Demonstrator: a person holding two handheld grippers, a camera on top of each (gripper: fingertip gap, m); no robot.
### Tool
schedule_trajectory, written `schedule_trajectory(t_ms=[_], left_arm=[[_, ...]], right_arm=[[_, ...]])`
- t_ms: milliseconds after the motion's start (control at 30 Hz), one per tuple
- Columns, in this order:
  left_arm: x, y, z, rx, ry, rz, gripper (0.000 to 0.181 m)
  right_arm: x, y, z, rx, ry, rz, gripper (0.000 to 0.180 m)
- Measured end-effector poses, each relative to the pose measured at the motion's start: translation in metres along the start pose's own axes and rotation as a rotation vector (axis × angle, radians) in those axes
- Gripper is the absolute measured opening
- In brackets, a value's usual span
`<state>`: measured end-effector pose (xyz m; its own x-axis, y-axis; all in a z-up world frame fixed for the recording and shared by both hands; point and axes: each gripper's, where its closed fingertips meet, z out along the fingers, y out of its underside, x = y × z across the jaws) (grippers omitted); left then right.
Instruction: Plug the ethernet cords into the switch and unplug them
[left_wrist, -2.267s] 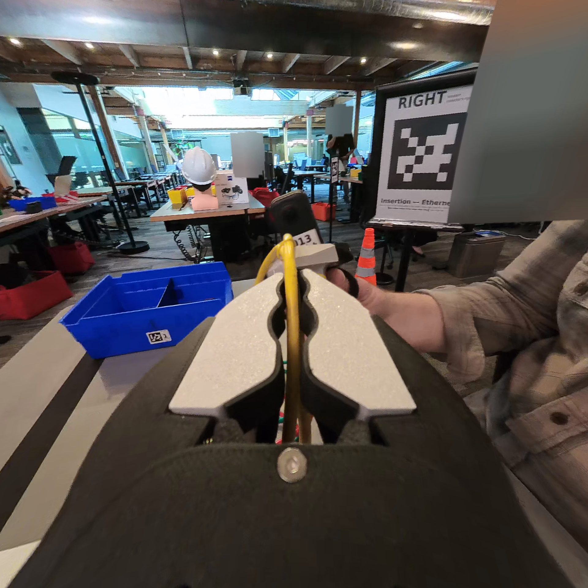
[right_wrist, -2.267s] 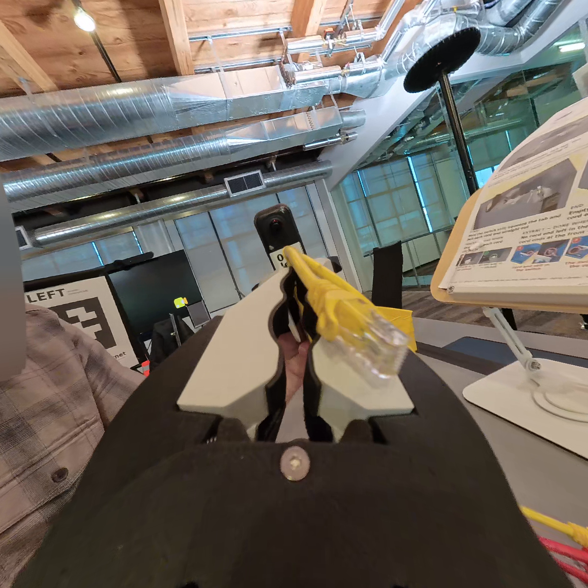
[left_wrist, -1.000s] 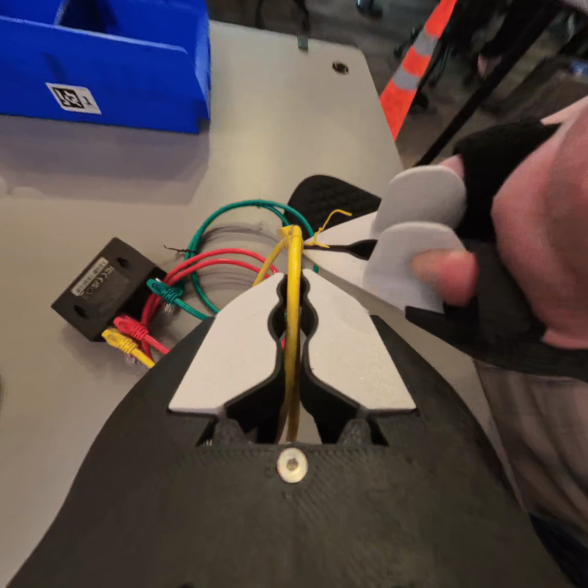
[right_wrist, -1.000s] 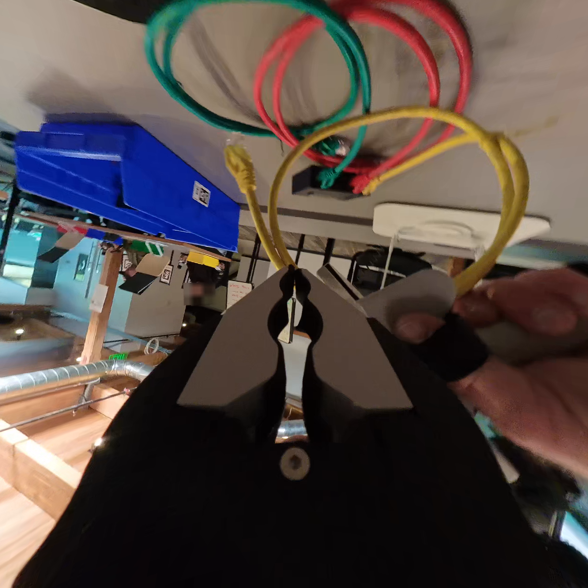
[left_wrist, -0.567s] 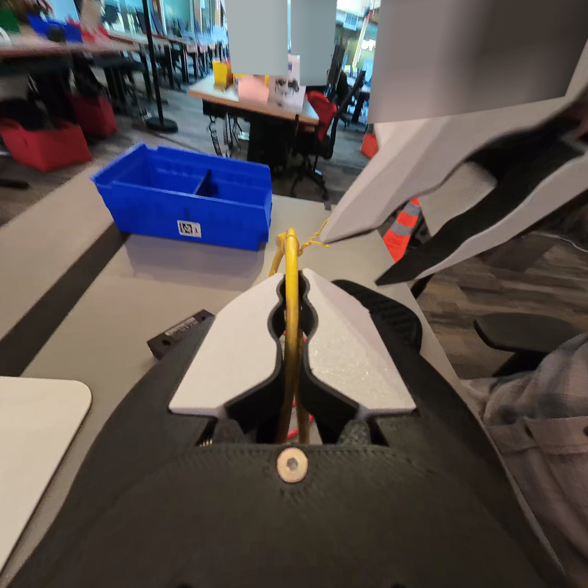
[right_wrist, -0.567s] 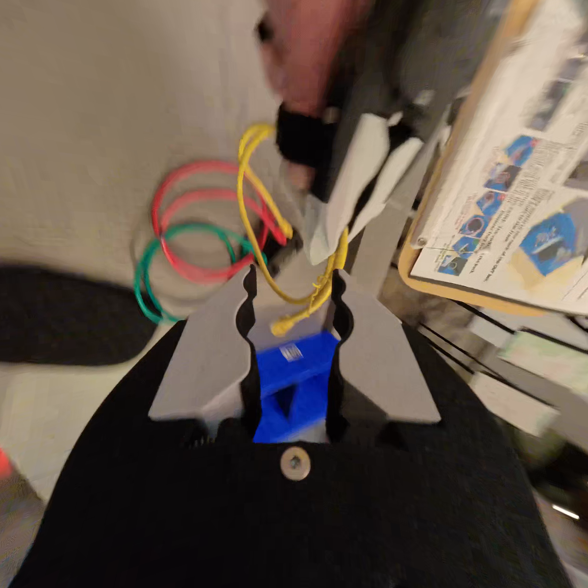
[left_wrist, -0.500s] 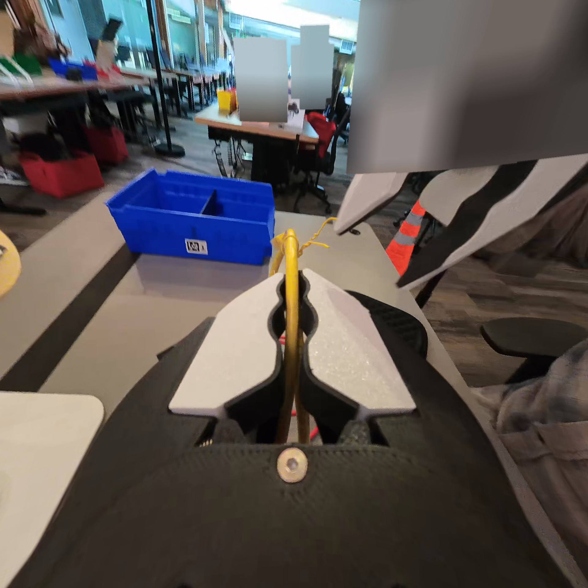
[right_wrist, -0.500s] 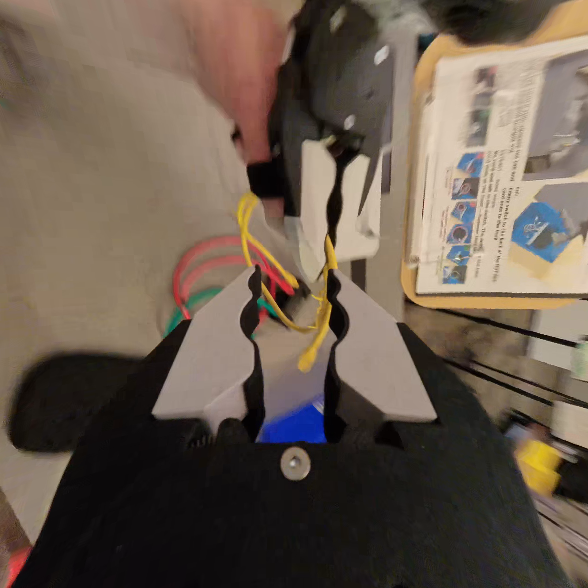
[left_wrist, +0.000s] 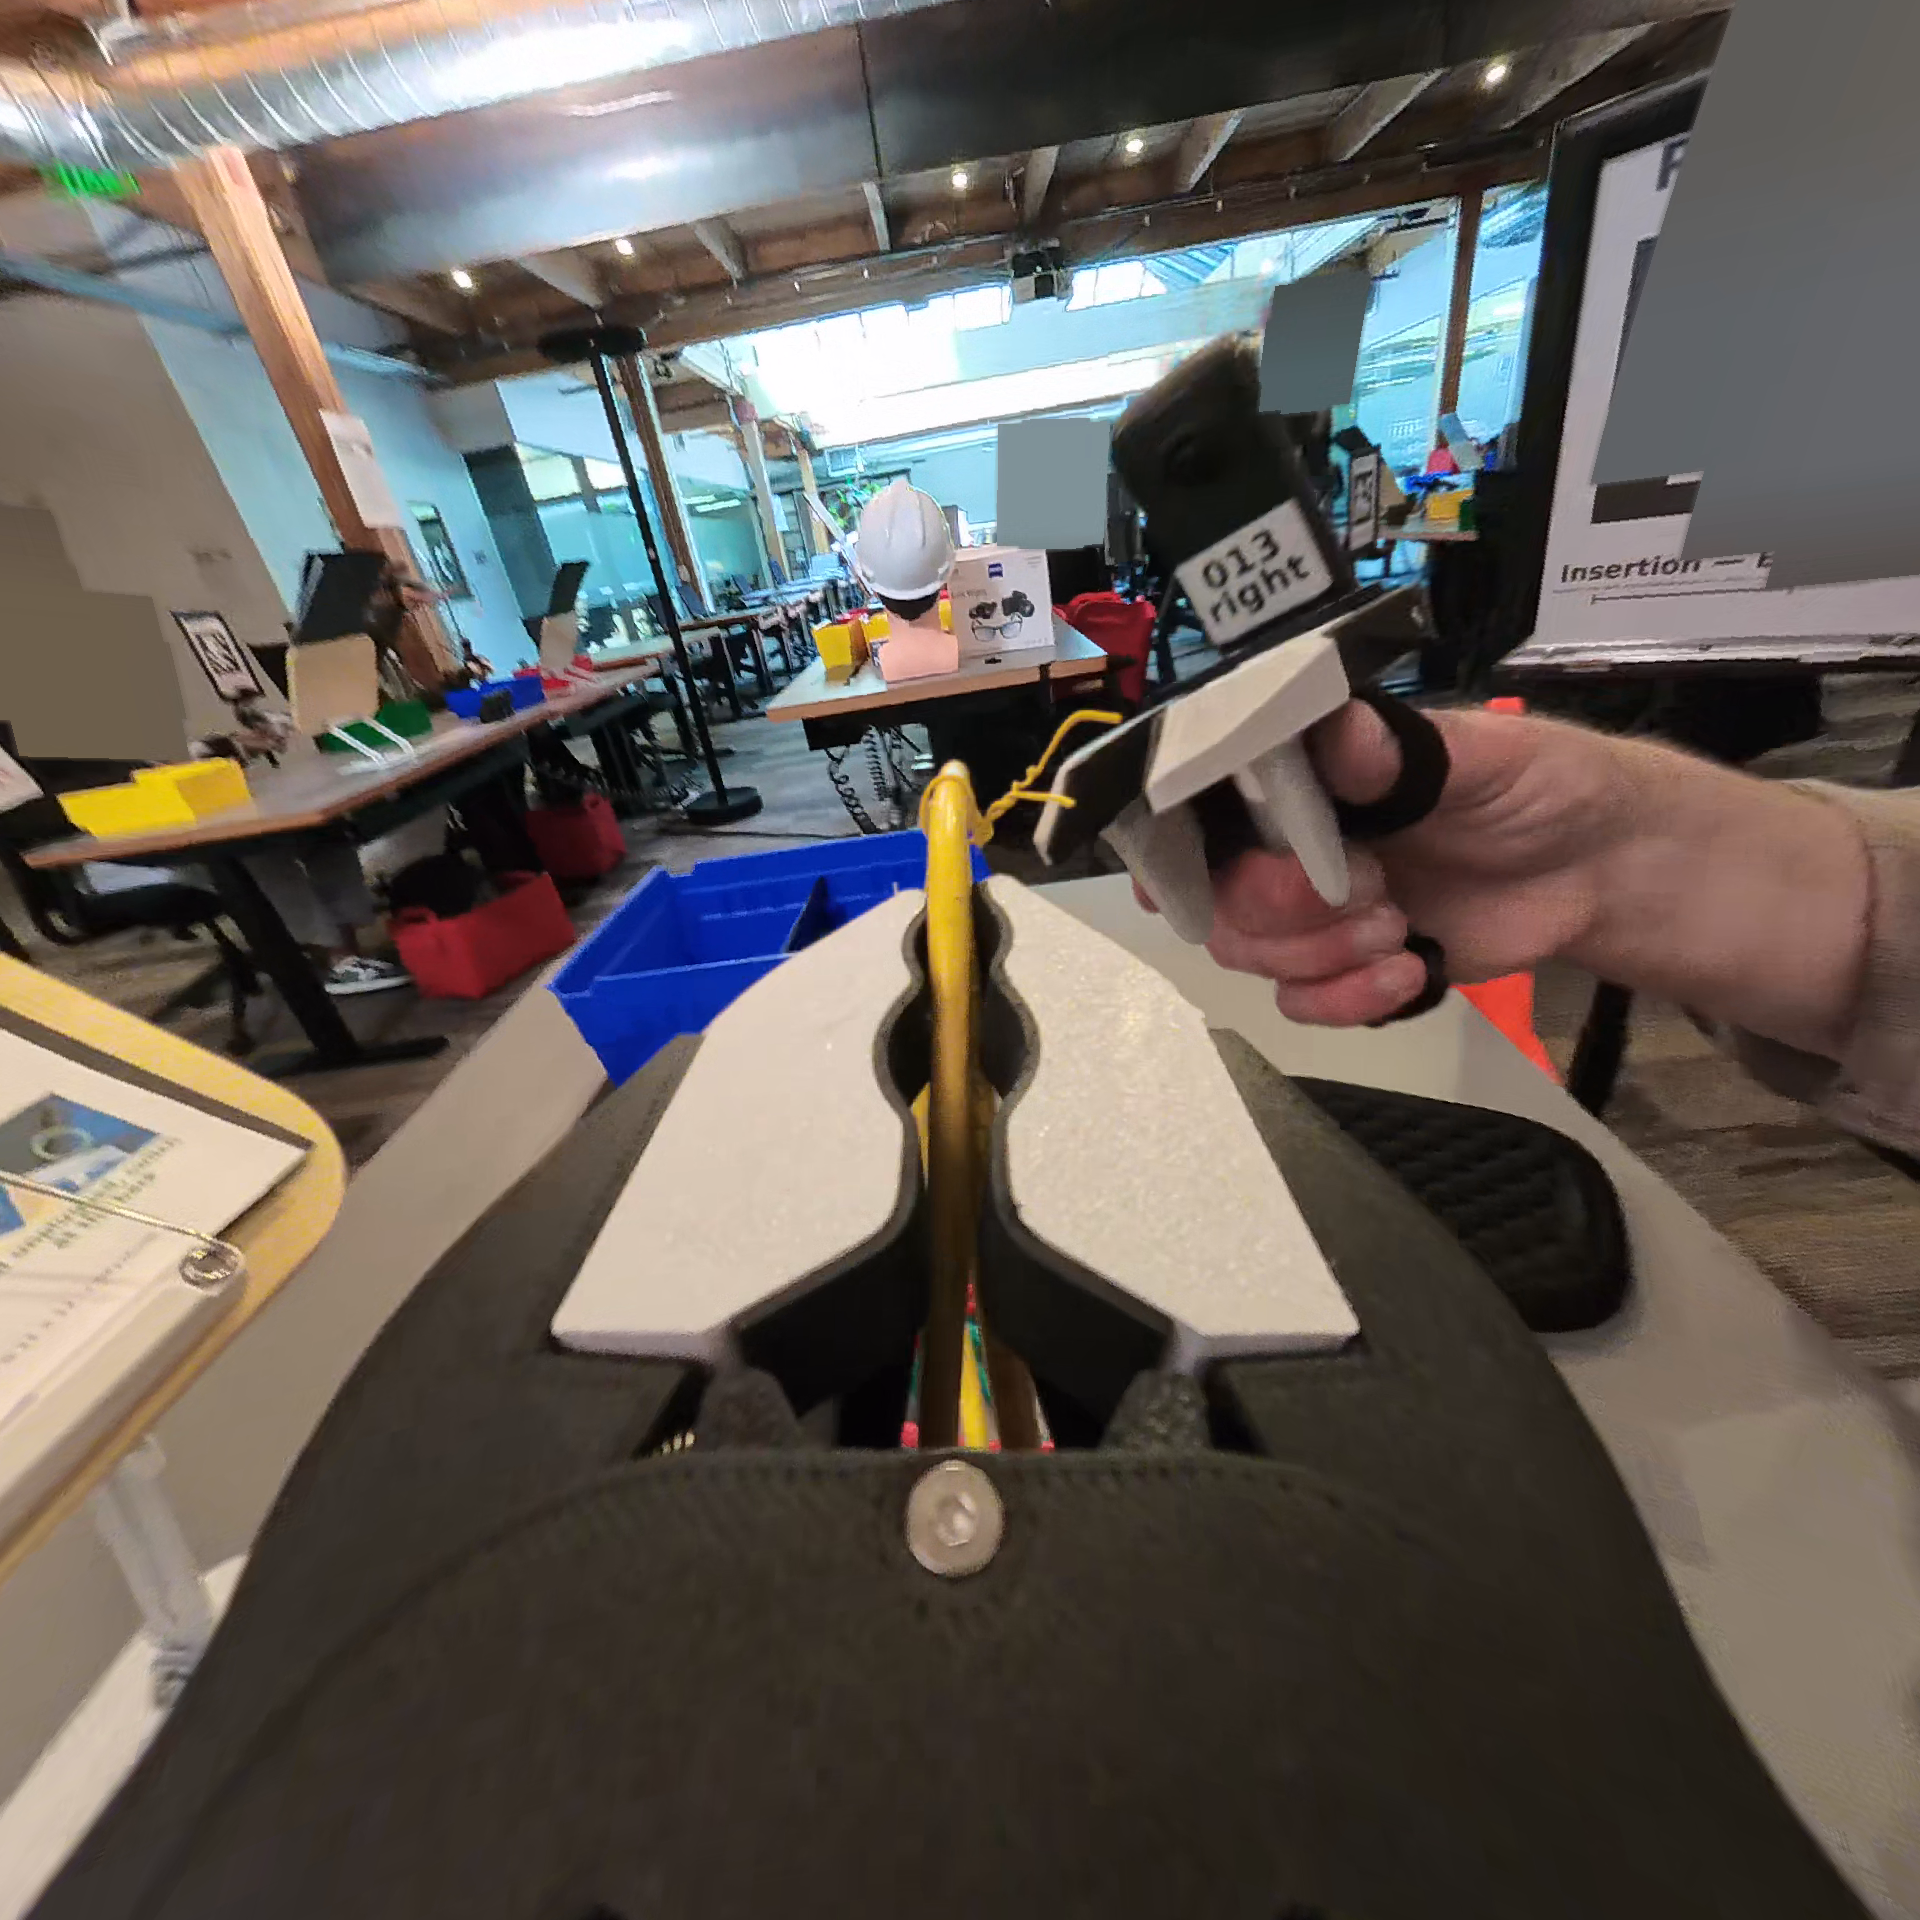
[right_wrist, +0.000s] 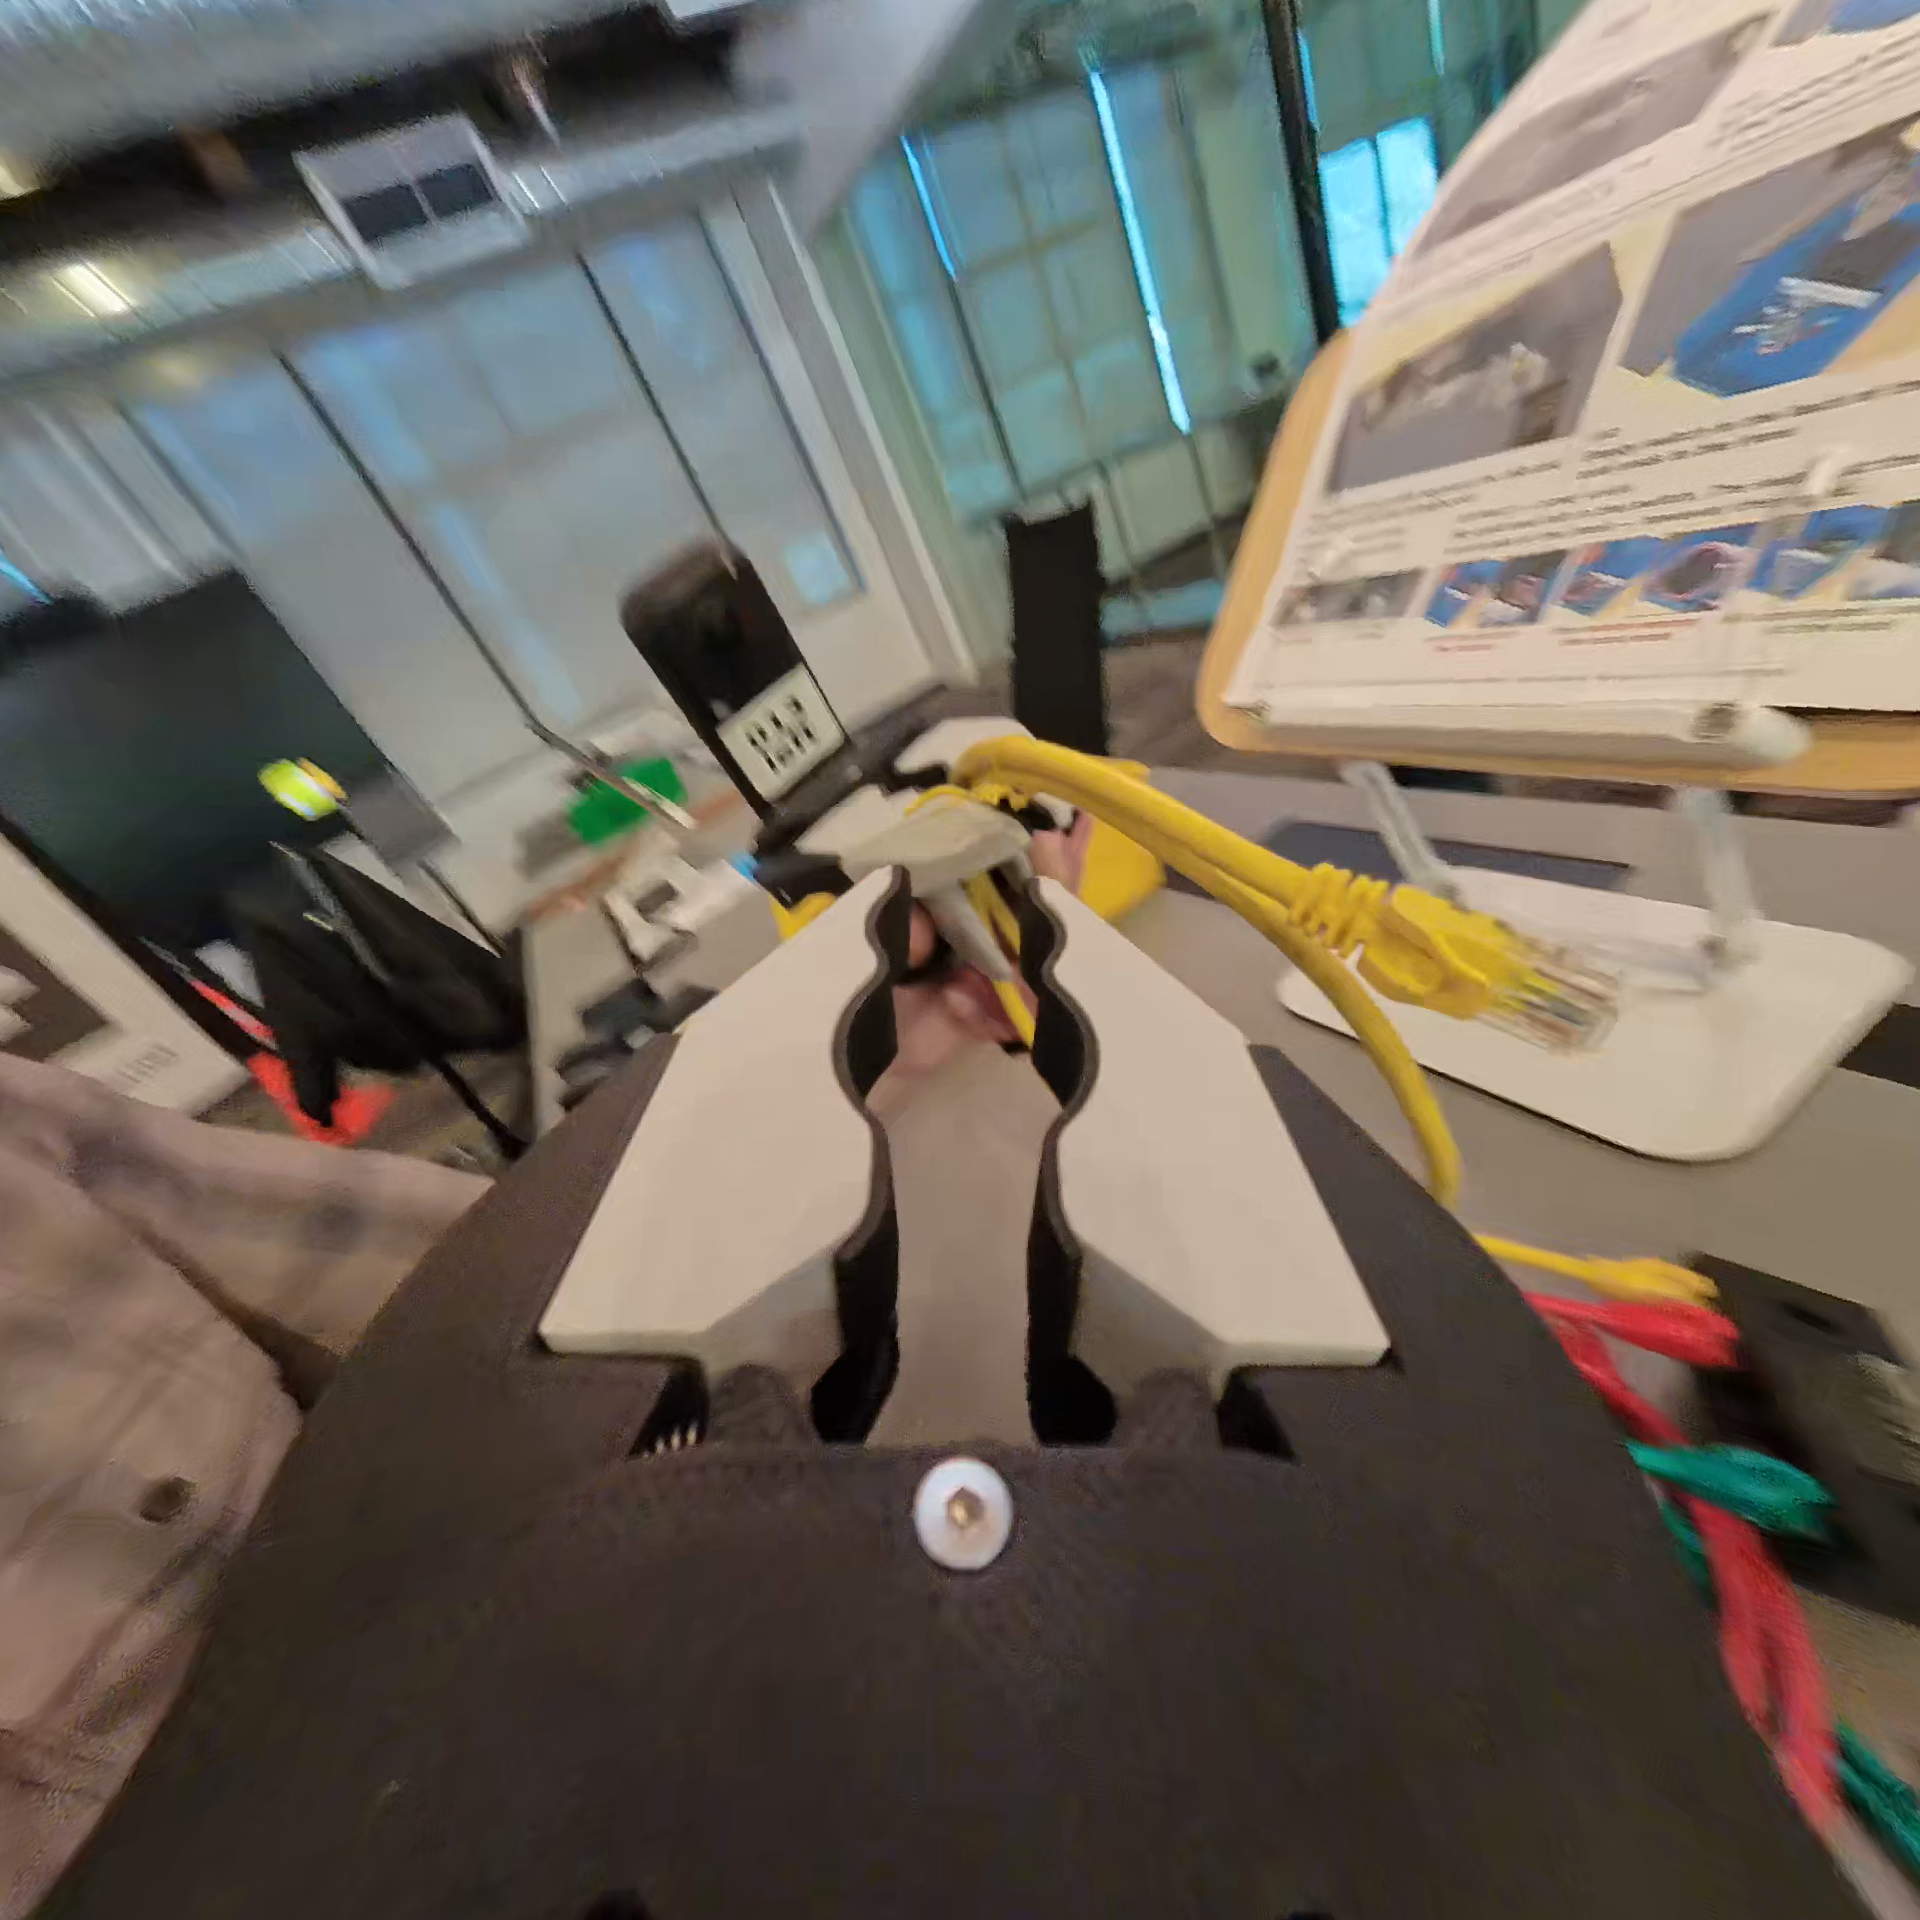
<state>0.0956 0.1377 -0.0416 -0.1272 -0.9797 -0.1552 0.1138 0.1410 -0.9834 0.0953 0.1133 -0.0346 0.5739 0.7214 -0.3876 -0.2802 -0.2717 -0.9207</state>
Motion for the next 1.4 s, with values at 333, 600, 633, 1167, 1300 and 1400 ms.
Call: schedule_trajectory(t_ms=[333,600,633,1167,1300,1400], left_arm=[[0.008,0.006,0.011,-0.143,-0.18,0.439,0.004],[0.007,0.0,0.012,-0.157,-0.256,0.518,0.004],[0.007,0.001,0.013,-0.164,-0.249,0.514,0.004],[0.008,-0.001,0.014,-0.183,-0.272,0.55,0.004],[0.006,0.002,0.017,-0.21,-0.251,0.437,0.005],[0.005,-0.001,0.019,-0.189,-0.215,0.231,0.005]], right_arm=[[-0.002,-0.002,0.007,0.163,-0.193,0.316,0.037],[0.004,-0.007,0.001,0.246,-0.178,0.336,0.007],[0.005,-0.006,0.001,0.244,-0.175,0.336,0.007],[0.008,-0.007,0.0,0.276,-0.123,0.301,0.0],[0.013,-0.004,-0.001,0.187,0.048,0.053,0.0],[0.014,-0.007,-0.003,0.069,0.211,-0.227,0.0]])
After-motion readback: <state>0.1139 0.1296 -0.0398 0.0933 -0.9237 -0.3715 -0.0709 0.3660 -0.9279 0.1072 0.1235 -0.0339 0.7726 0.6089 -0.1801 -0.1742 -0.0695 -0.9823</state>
